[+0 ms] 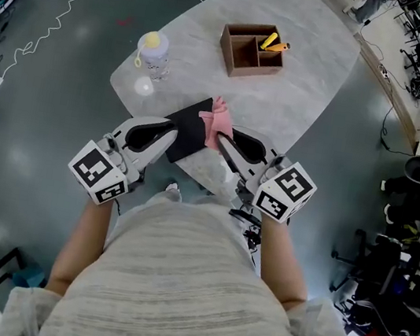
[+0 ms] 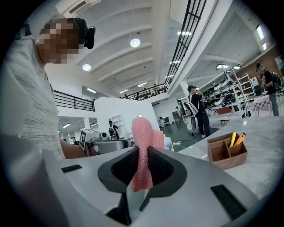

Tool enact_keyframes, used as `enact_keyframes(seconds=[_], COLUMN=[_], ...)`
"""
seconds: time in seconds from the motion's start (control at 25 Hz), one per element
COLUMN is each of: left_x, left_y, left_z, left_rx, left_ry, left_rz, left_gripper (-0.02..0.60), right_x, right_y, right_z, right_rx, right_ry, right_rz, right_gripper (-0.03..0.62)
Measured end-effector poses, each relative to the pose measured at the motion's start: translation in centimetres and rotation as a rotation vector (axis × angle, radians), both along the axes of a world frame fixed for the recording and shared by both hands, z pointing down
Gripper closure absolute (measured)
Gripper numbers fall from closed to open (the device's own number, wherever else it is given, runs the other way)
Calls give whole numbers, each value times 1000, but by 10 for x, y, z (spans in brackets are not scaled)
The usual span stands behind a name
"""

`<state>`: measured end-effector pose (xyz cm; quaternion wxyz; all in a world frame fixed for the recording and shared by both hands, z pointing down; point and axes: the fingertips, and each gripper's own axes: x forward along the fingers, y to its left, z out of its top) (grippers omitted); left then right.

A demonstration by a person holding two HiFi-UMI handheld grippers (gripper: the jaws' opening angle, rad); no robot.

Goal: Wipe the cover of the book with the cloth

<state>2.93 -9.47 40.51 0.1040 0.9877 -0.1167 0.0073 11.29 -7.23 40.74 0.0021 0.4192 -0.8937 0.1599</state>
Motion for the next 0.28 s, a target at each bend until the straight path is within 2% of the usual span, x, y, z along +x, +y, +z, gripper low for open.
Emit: enact_keyframes(seconds=[0.28], left_x=[7], left_y=[0], left_z=[4], left_rx=[-12], left_ry=[0], left_rz=[5], left_gripper=[535], right_x=[5], right_y=[0], right_z=[2], right_rx=[-7], right_ry=[3], right_rz=[-3], right_gripper=[539])
